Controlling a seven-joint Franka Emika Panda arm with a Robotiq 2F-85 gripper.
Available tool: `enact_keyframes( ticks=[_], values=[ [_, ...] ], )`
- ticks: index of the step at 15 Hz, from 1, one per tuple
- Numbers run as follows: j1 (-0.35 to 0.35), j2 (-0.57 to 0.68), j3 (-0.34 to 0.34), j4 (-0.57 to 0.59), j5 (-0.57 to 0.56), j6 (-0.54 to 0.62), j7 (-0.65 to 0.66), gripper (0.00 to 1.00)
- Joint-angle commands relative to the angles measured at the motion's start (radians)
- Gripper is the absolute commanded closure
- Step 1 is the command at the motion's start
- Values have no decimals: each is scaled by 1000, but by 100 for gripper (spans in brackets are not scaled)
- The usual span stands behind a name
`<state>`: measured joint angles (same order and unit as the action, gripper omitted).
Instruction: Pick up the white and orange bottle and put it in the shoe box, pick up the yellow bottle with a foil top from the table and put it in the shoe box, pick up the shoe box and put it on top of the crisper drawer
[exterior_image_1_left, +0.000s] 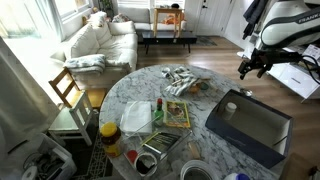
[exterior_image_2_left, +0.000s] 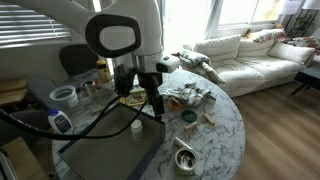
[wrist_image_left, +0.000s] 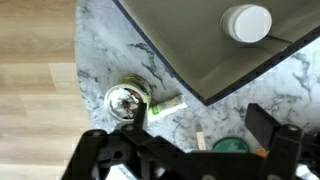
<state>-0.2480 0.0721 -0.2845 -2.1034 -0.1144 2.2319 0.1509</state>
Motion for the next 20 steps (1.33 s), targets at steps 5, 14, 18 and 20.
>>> enact_keyframes(
  ticks=[5, 14, 18, 20],
  values=[
    [-63, 169, -58, 98, 68, 2, 266, 0],
    [-57, 241, -64, 81, 188, 85, 313, 0],
    [-78, 270, -57, 116, 225, 86, 289, 0],
    [-104, 292, -38, 146, 278, 66, 212, 0]
  ],
)
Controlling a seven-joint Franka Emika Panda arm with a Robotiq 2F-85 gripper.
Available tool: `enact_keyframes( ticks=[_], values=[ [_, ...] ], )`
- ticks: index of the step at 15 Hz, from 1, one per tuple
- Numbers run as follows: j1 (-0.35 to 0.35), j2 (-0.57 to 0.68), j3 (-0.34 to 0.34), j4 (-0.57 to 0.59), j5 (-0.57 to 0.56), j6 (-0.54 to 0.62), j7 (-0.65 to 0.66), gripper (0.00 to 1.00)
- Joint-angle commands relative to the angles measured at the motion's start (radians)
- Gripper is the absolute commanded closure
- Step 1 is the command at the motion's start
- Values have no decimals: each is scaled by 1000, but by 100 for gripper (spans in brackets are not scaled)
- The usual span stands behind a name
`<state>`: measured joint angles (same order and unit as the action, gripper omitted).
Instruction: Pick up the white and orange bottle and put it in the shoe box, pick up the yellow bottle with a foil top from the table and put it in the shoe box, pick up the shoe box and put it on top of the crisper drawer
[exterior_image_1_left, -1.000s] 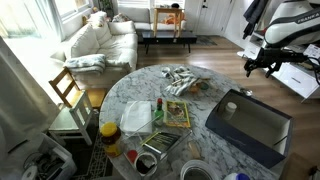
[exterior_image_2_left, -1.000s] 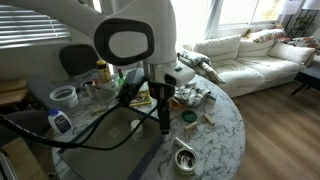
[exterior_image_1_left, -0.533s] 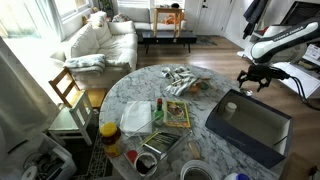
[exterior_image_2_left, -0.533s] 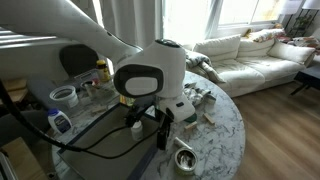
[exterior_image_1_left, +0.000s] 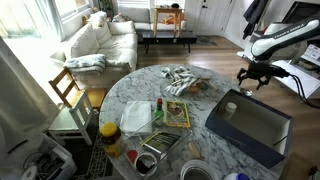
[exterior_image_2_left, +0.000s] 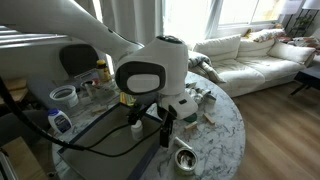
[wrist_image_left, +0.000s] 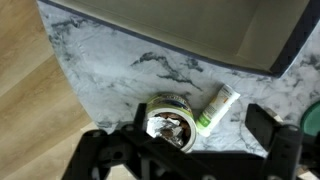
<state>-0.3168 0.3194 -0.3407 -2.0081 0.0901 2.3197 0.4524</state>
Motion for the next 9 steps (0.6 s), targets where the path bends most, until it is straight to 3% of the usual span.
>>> enact_keyframes(
  ticks=[1, 3, 5, 6, 7, 9],
  values=[
    [-49, 60, 26, 72, 104, -37, -132, 0],
    [-69, 99, 32, 121, 137, -57, -188, 4],
    [-80, 135, 28, 164, 133, -87, -211, 16],
    [-89, 153, 28, 189, 132, -114, -221, 16],
    [-95, 168, 28, 209, 131, -126, -227, 26],
    [-110, 197, 35, 246, 139, -170, -241, 31]
  ],
)
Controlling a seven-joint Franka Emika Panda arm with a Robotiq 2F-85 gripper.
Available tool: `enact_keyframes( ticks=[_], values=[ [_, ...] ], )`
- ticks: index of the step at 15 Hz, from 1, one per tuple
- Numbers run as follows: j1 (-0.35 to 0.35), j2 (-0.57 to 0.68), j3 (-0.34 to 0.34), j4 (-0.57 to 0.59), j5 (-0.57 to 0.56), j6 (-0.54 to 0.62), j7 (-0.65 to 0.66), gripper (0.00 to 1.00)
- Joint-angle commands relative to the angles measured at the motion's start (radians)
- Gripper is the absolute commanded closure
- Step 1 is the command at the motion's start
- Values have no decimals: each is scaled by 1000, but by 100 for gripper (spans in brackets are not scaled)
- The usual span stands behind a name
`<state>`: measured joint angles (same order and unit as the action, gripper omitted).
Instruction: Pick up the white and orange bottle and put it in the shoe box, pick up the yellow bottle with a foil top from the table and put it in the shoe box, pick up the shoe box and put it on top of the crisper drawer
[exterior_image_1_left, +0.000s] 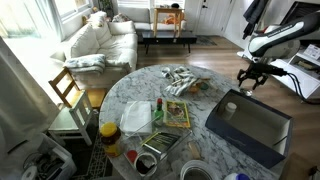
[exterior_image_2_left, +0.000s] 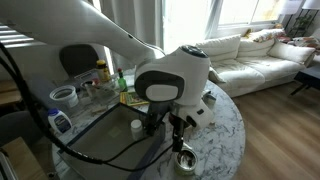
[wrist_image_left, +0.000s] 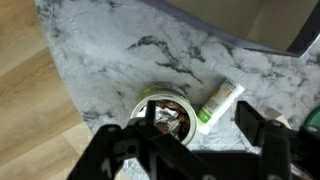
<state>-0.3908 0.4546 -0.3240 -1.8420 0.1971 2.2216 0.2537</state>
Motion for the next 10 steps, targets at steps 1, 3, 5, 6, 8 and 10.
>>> enact_keyframes(
  ticks=[1, 3, 5, 6, 8, 10],
  values=[
    [-36, 77, 15, 96, 24, -84, -35, 40],
    [-42, 106, 15, 124, 20, -103, -29, 46],
    [-50, 129, 18, 142, 28, -104, -26, 21],
    [-51, 141, 19, 146, 31, -84, -23, 16],
    [-57, 164, 21, 162, 37, -72, -18, 2],
    [-65, 183, 26, 177, 52, -56, -21, 10]
  ],
)
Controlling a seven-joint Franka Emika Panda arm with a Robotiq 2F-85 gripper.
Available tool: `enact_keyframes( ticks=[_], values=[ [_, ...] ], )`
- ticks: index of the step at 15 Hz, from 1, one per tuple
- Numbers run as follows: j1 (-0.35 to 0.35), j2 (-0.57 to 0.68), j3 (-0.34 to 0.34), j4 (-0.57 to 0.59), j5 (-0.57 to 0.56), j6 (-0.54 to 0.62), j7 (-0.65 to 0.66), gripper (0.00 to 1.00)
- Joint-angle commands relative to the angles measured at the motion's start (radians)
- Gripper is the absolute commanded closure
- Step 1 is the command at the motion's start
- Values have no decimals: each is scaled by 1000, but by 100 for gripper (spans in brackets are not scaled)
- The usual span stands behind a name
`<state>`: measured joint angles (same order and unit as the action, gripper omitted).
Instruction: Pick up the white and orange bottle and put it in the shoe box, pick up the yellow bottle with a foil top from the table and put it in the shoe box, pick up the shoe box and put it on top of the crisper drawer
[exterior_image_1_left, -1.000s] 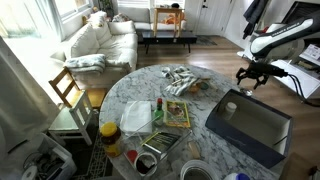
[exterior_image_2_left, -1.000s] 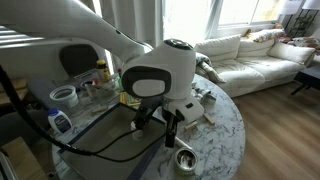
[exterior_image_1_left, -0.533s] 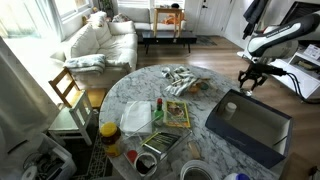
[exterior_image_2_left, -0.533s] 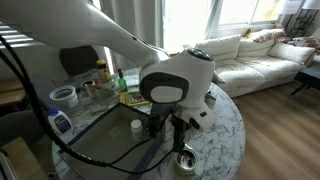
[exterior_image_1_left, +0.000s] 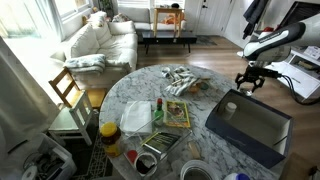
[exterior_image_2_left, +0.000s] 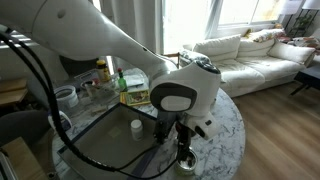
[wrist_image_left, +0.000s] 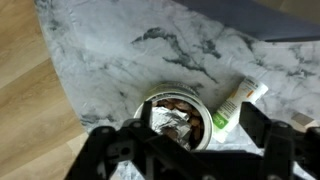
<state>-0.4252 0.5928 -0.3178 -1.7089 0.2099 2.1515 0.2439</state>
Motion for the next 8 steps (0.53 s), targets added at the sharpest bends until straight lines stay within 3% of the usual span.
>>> enact_keyframes(
  ticks=[1, 2, 5, 6, 7, 8],
  values=[
    [-38, 51, 28, 48, 59, 36, -17, 30],
    [-41, 60, 30, 58, 64, 39, -16, 32],
    [-48, 85, 36, 79, 76, 61, -18, 56],
    [-47, 91, 35, 84, 73, 69, -17, 54],
    [-48, 97, 37, 89, 74, 71, -18, 31],
    [-49, 105, 37, 93, 71, 76, -16, 26]
  ],
)
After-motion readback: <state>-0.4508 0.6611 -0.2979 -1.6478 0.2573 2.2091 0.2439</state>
